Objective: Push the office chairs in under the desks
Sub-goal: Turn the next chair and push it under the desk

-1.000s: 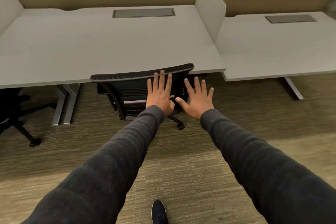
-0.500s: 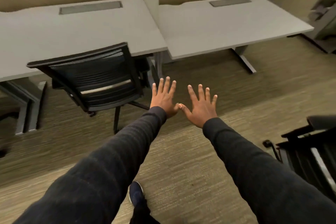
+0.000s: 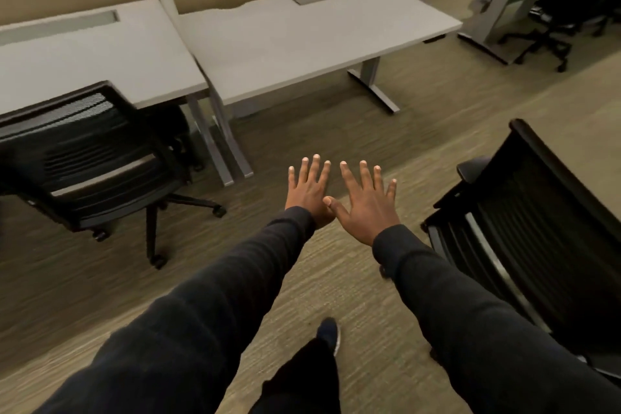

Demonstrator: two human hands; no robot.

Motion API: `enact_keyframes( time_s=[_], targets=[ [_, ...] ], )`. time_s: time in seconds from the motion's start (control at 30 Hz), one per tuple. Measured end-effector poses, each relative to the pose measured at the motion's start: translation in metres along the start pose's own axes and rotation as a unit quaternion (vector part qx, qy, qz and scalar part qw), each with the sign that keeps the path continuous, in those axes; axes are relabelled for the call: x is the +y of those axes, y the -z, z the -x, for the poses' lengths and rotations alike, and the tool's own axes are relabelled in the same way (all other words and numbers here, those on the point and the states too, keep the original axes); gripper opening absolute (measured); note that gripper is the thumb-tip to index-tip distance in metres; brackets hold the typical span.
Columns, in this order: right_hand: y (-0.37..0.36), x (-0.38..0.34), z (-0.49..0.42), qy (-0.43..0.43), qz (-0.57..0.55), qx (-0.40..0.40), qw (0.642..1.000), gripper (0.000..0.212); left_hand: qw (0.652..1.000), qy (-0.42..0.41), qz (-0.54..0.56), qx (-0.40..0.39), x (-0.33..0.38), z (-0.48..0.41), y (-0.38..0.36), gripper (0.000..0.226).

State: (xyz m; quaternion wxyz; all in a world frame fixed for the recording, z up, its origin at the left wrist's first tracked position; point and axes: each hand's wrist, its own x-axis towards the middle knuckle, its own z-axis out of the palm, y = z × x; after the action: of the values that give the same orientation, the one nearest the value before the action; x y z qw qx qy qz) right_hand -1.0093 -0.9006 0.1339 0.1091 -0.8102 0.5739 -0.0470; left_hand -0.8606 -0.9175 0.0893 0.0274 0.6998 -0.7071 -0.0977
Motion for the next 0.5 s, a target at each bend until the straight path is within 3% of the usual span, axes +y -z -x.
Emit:
enact_keyframes(
  time_s=[0.3,0.5],
  targets=[
    [0.057,0.095,0.013,-0.013,0.023,0.027,0.999,0.086,0.996,-0.072,0.049,0.007,0.127,-0.070,-0.014,0.092],
    [0.099,0.168,0.038,-0.044,0.033,0.052,0.997,0.089,0.982,-0.122,0.127,0.063,0.221,-0.121,0.007,0.077]
  ],
)
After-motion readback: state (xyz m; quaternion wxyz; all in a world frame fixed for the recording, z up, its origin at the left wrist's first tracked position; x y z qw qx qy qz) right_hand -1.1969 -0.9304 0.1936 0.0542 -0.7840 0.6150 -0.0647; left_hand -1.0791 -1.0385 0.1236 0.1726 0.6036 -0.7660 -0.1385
